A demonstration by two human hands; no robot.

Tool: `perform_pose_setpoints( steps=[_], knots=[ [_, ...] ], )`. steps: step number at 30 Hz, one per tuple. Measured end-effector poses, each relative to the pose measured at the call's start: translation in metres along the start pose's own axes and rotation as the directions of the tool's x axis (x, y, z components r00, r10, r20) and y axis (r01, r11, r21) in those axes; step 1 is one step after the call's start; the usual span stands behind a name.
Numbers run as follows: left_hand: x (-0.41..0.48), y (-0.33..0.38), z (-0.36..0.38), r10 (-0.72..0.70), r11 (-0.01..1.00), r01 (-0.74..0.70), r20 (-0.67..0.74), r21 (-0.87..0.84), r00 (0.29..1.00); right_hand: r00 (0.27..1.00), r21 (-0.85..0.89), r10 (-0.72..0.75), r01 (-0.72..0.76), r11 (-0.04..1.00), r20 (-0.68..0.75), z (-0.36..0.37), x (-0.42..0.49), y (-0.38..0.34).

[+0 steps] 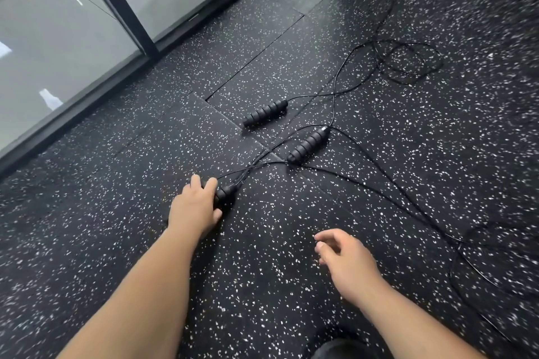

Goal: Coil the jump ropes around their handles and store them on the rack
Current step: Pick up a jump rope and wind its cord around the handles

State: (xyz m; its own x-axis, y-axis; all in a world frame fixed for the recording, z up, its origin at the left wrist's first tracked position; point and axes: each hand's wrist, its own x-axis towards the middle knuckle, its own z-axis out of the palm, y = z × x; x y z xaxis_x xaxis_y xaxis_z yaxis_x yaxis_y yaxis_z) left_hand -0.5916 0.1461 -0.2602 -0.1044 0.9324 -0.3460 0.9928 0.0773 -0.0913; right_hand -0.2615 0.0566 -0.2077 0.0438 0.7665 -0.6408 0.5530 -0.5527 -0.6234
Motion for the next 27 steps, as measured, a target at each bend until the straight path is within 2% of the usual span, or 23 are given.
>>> perform_pose_setpoints(
  steps=[3, 6, 8, 11, 14, 22, 27],
  knots=[
    [-0.024, 0.008, 0.007, -0.005, 0.994, -0.006, -0.095, -0.108, 0.995, 1.0, 0.012, 0.005, -0.004, 1.0, -0.009, -0.007, -0.006, 0.002],
    [-0.044, 0.018, 0.009, -0.054, 0.946, -0.016, -0.207, -0.323, 0.977, 1.0, 0.006, 0.004, -0.004, 1.0, -0.028, -0.015, -0.013, 0.005],
    [-0.055, 0.03, 0.005, -0.042, 0.886, -0.114, -0.323, -0.45, 0.946, 0.999, 0.006, 0.001, -0.001, 1.0, -0.038, -0.02, -0.02, 0.006],
    [-0.065, 0.052, -0.015, -0.028, 0.809, -0.234, -0.434, -0.538, 0.9, 0.998, 0.011, 0.01, -0.009, 1.0, -0.062, -0.031, -0.032, 0.007],
    [-0.07, 0.07, -0.04, -0.005, 0.798, -0.268, -0.45, -0.54, 0.893, 0.996, 0.021, 0.012, -0.01, 1.0, -0.084, -0.043, -0.048, 0.006],
    [-0.105, 0.139, -0.119, 0.269, 0.735, -0.485, -0.452, -0.474, 0.85, 0.987, 0.052, -0.004, 0.012, 0.999, -0.158, -0.091, -0.103, -0.003],
    [-0.144, 0.183, -0.183, 0.385, 0.663, -0.558, -0.413, -0.499, 0.826, 0.968, 0.159, -0.089, 0.128, 0.979, -0.234, -0.127, -0.14, -0.024]
  ],
)
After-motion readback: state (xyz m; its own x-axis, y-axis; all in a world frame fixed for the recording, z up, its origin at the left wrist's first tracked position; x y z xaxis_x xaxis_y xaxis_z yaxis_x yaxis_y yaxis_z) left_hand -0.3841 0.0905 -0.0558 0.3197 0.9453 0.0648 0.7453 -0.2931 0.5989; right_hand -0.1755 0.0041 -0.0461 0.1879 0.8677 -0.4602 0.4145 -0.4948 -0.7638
